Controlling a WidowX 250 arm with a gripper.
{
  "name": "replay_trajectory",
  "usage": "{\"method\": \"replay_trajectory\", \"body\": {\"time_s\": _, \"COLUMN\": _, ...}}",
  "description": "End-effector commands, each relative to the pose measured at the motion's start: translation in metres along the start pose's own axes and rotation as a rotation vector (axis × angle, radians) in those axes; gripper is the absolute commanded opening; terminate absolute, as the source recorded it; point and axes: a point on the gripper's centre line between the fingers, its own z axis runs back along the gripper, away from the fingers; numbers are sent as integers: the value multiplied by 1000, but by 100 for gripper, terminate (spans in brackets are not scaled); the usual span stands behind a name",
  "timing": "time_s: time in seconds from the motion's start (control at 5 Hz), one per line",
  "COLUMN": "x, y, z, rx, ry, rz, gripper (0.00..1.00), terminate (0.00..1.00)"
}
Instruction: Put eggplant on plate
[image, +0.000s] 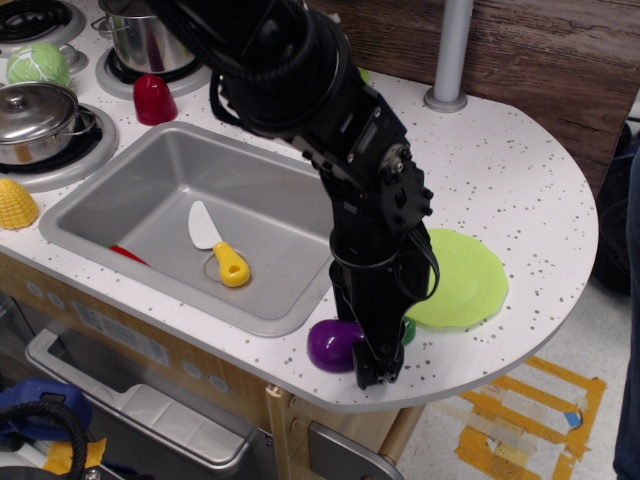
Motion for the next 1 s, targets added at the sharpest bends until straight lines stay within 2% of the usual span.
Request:
{"method": "replay_trajectory", "body": {"time_s": 0.0, "x": 0, "y": 2, "z": -7, "rx": 23, "ry": -43, "rz": 21, "gripper": 100, "terminate": 0}}
{"method": "replay_trajectory", "body": {"time_s": 0.2, "x": -1, "y": 3, "z": -10, "rx": 22, "ry": -43, "rz": 32, "gripper": 100, "terminate": 0}}
{"method": "replay_trajectory", "body": {"time_s": 0.4, "x": 0, "y": 3, "z": -5, "rx": 12, "ry": -26, "rz": 37, "gripper": 0, "terminate": 0}}
{"method": "replay_trajectory", "body": {"time_s": 0.6, "x": -1, "y": 1, "z": -5, "rx": 5, "ry": -25, "rz": 51, "gripper": 0, "terminate": 0}}
{"method": "replay_trajectory", "body": {"time_s": 0.8, "x": 0, "y": 4, "z": 12, "rx": -13, "ry": 44, "rz": 54, "gripper": 0, "terminate": 0}}
